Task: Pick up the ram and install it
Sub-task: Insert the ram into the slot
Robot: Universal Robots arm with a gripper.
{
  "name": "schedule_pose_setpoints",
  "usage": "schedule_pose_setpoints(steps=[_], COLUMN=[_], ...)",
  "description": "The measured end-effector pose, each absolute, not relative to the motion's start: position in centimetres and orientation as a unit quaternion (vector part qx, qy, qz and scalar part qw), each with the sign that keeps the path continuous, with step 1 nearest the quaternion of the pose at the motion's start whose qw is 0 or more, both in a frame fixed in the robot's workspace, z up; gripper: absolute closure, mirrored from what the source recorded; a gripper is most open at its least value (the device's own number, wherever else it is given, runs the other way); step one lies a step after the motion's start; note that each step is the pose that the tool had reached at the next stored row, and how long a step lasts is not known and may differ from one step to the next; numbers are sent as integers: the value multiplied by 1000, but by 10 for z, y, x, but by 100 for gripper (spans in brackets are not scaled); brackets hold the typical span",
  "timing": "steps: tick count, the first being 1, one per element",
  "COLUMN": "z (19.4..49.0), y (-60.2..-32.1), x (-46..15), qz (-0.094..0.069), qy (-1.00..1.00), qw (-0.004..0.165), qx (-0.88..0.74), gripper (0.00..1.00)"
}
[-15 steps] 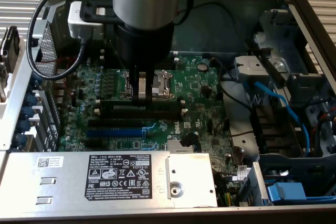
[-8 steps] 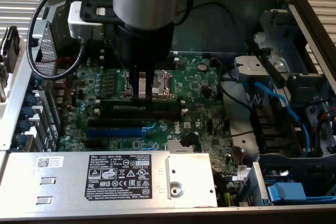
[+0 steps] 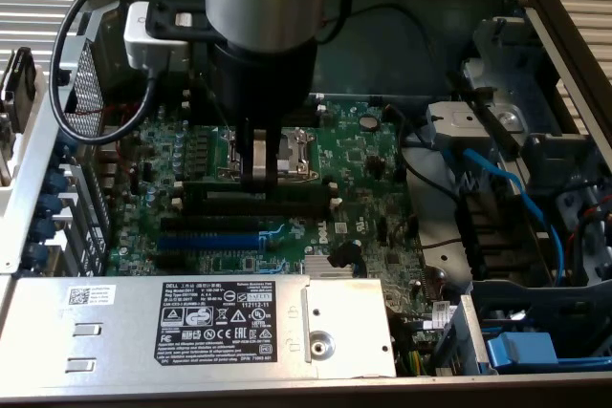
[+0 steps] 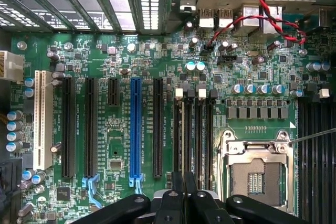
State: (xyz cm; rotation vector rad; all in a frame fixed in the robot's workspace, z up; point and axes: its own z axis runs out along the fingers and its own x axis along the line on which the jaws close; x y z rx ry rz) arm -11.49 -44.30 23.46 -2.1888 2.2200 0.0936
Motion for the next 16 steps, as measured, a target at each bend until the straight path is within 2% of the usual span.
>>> schedule_pose_setpoints(steps=[16], z=[234], y=[-438], x=[-116], qz=[18], qy=[708], qw=[6], qx=[-706], gripper=[88])
